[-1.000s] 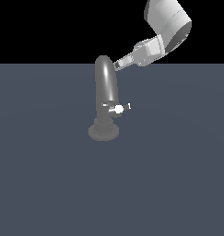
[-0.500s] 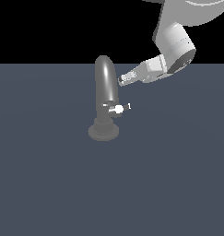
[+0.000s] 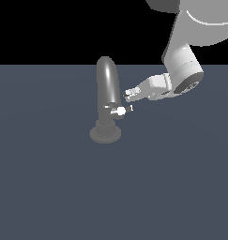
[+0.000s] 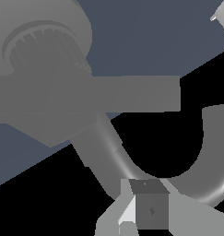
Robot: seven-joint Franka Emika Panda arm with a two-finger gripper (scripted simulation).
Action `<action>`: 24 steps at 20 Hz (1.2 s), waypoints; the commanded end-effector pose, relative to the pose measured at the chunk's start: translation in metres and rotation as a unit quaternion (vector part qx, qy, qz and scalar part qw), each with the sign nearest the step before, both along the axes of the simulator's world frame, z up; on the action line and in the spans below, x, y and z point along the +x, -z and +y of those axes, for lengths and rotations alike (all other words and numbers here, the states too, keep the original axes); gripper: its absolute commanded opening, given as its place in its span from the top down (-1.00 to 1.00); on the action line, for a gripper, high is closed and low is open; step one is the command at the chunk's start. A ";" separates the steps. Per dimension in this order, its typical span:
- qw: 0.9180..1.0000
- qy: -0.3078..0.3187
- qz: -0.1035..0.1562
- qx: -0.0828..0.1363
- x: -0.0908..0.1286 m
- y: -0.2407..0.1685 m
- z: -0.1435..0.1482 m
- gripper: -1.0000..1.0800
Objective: Turn on the faucet by rotating a designated handle.
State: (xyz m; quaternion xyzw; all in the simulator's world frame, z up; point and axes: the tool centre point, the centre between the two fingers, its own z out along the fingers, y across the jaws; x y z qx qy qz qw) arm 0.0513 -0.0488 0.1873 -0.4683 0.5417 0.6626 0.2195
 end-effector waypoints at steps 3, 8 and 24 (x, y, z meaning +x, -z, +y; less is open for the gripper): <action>1.000 0.016 0.018 0.006 -0.002 0.011 -0.002 1.00; 1.000 0.020 0.022 0.007 -0.003 0.013 -0.002 1.00; 1.000 0.017 0.019 0.006 -0.022 0.029 -0.008 1.00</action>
